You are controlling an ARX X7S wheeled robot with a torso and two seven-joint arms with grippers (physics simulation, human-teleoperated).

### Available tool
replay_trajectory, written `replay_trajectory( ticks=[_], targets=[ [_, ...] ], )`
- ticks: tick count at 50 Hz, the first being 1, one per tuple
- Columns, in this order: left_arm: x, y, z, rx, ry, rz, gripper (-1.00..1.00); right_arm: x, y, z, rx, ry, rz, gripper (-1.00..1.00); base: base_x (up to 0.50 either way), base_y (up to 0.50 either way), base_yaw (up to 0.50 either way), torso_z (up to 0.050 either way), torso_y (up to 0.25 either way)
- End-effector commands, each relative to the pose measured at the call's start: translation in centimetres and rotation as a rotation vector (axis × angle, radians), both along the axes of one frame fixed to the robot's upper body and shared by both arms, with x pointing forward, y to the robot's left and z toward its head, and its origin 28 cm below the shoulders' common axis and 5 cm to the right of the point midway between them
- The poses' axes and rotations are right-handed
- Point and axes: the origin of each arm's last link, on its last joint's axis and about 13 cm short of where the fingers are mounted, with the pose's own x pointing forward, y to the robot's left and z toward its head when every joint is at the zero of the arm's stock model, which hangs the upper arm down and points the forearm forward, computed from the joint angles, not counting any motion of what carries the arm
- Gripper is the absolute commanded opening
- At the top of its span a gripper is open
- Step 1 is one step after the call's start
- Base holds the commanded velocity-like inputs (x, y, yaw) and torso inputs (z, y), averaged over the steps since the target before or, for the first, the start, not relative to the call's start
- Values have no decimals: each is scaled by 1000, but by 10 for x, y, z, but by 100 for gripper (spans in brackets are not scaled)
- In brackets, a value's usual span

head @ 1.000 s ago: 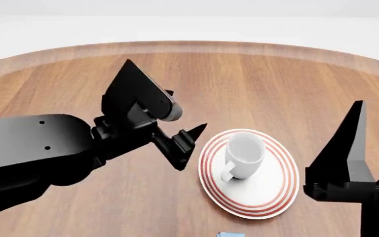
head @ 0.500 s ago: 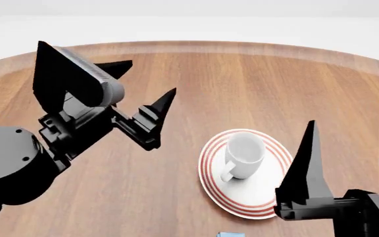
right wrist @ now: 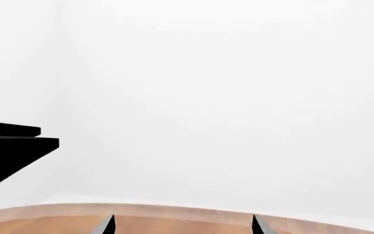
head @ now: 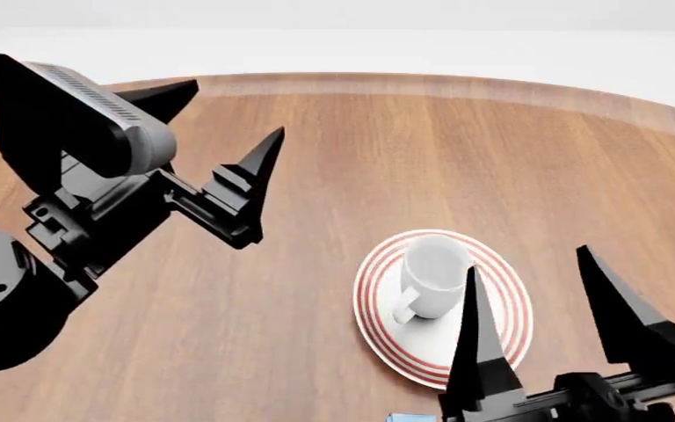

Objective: Pick up the white mug and put it on the plate, and put the chocolate pudding to the right of the plate.

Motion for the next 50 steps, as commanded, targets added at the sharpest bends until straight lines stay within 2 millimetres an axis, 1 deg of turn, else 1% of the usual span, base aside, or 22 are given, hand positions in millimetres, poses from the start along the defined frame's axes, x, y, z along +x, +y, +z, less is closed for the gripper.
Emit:
replay_trajectory(
  ticks=[1,3,4,8,16,22,31,43,50],
  targets=[
    [-2,-4,5,11,-40,-31,100,-13,6,-1,-12,208,88,100,0,0,0,0,0],
    [-3,-4,6,10,-42,-30,100,-15,8,0,-6,254,97,100,0,0,0,0,0],
    [-3,-4,7,10,-42,-28,100,-17,9,-1,3,315,106,100,0,0,0,0,0],
    [-3,-4,7,9,-41,-35,100,-20,11,2,6,398,110,100,0,0,0,0,0],
    [-2,-5,7,11,-38,-34,100,-24,15,6,37,484,120,100,0,0,0,0,0],
    [-1,-6,5,15,-35,-38,100,-26,18,9,50,521,121,100,0,0,0,0,0],
    [-1,-6,4,12,-30,-37,100,-25,20,12,85,579,74,100,0,0,0,0,0],
    [-1,-7,3,9,-26,-44,100,-29,33,23,94,666,20,100,0,0,0,0,0],
    [-1,-7,2,10,-24,-44,100,-31,36,27,97,714,-11,100,0,0,0,0,0]
  ],
)
